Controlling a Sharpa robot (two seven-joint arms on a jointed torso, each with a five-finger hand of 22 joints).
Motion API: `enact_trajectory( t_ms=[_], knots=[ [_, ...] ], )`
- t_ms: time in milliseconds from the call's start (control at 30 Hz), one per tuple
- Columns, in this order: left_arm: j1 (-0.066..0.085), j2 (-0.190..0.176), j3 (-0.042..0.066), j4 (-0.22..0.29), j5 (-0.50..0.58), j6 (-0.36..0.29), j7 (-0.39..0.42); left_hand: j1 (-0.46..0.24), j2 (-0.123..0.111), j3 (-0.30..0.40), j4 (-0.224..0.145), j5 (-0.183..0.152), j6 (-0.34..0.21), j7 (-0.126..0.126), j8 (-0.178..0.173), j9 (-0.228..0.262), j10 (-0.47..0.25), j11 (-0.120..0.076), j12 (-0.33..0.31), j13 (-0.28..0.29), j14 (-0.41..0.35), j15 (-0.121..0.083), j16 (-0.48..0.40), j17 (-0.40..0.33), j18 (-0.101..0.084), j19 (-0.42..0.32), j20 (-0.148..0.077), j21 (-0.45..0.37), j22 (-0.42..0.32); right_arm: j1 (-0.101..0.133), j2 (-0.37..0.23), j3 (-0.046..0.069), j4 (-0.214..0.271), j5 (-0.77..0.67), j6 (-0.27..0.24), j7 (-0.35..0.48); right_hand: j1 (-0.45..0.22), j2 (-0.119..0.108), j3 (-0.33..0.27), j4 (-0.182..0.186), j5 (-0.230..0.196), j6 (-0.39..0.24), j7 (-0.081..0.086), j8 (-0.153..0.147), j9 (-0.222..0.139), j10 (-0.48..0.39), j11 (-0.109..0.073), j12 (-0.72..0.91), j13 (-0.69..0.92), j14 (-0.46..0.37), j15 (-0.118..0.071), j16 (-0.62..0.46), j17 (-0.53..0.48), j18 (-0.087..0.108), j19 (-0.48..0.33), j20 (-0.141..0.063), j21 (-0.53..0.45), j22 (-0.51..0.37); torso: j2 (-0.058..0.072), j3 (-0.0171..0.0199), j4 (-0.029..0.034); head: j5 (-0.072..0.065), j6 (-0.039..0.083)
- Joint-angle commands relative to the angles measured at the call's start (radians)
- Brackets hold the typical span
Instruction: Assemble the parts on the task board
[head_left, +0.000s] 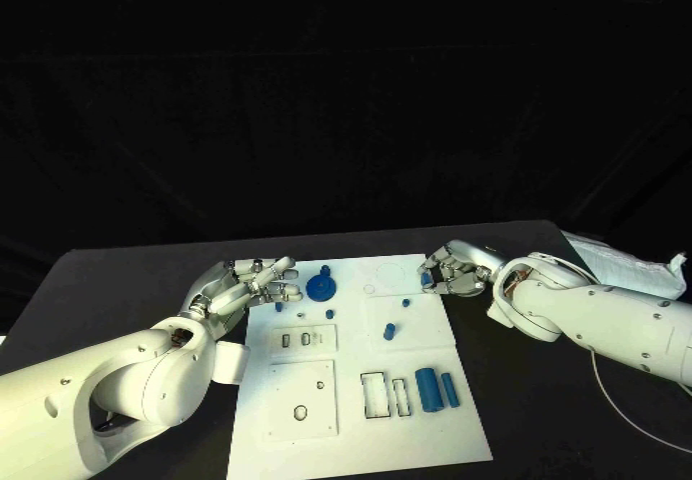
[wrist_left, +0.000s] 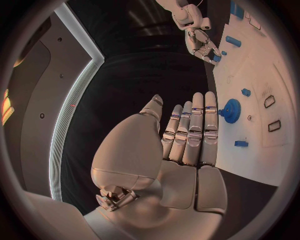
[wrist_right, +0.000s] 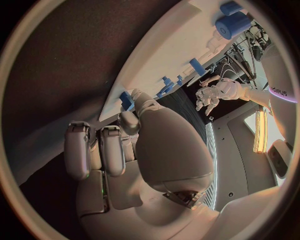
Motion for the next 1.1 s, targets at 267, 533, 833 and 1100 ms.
enact_trajectory(
  t_ms=[267, 533, 833, 1100],
  knots=[
    [0.0, 0.002, 0.001, 0.001, -0.005, 0.015, 0.009, 0.008, 0.002, 0.0, -0.007, -0.005, 0.001, 0.003, -0.005, -0.001, 0.0, 0.008, -0.007, -0.001, -0.006, 0.002, -0.005, 0.003, 0.002, 0.002, 0.002, 0.0, -0.001, -0.002, 0.003, 0.0, -0.004, -0.019, 0.028, -0.012, 0.003, 0.034, 0.03, -0.022, -0.042, 0.062, -0.018, 0.02, 0.009, 0.011, -0.02, 0.008, 0.005, 0.07, -0.019, -0.001, 0.098, -0.016, 0.004, -0.017, -0.002, 0.03, 0.0, 0.0004, 0.0005, 0.001, -0.004],
    [0.0, 0.001, 0.001, 0.001, -0.005, 0.015, 0.009, 0.009, 0.003, 0.002, -0.008, -0.004, 0.002, 0.003, -0.005, -0.001, 0.0, 0.008, -0.007, -0.001, -0.006, 0.002, -0.005, 0.003, 0.002, 0.002, 0.002, 0.0, -0.001, -0.002, 0.004, 0.0, -0.007, -0.02, 0.026, -0.023, 0.005, 0.041, 0.042, -0.033, -0.047, 0.071, -0.021, 0.021, 0.009, 0.023, -0.024, 0.023, 0.018, 0.072, -0.022, 0.003, 0.106, -0.018, 0.012, -0.021, 0.003, 0.041, 0.0, 0.0007, -0.0007, 0.002, -0.006],
    [0.0, 0.001, 0.0, 0.001, -0.005, 0.015, 0.008, 0.01, 0.004, 0.002, -0.008, -0.004, 0.002, 0.003, -0.005, -0.001, 0.0, 0.008, -0.007, -0.001, -0.006, 0.002, -0.005, 0.004, 0.002, 0.002, 0.002, 0.0, -0.001, 0.0, -0.002, 0.001, 0.026, 0.028, -0.009, -0.061, -0.005, 0.063, 0.068, -0.045, -0.071, 0.092, -0.03, 0.025, 0.013, 0.036, -0.03, 0.032, 0.027, 0.073, -0.028, 0.005, 0.109, -0.018, 0.014, -0.026, 0.004, 0.043, -0.001, 0.0003, 0.0004, 0.003, -0.006],
    [0.0, 0.0, 0.0, -0.011, -0.006, 0.021, 0.014, 0.013, 0.007, 0.005, -0.012, -0.004, 0.002, 0.002, -0.006, -0.001, 0.0, 0.008, -0.008, -0.001, -0.005, 0.002, -0.006, 0.005, 0.002, 0.002, 0.002, 0.0, -0.001, 0.036, -0.029, 0.003, 0.168, 0.096, -0.062, -0.203, -0.017, 0.09, 0.091, -0.053, -0.101, 0.096, -0.033, 0.023, 0.014, 0.035, -0.034, 0.018, 0.017, 0.071, -0.031, 0.0, 0.101, -0.017, 0.01, -0.03, 0.002, 0.039, -0.004, -0.0045, 0.0032, 0.004, -0.003]
  ],
)
